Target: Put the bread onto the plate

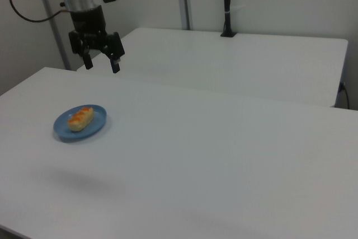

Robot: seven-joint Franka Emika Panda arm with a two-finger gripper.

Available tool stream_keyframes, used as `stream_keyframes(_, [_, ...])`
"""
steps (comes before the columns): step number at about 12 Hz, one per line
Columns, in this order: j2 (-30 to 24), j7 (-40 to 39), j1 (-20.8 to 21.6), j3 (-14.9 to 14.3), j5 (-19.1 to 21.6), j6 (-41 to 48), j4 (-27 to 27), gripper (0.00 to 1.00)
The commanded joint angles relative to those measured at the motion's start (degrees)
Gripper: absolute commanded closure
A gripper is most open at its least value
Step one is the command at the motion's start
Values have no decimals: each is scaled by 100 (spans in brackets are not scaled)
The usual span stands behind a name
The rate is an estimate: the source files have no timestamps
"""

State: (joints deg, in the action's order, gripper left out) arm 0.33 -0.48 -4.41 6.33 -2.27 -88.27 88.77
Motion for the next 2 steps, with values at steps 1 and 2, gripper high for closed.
stream_keyframes(1, [-147, -40, -25, 0, 96, 126, 114, 0])
stream_keyframes(2, [-147, -40, -34, -8, 104, 126, 106, 0])
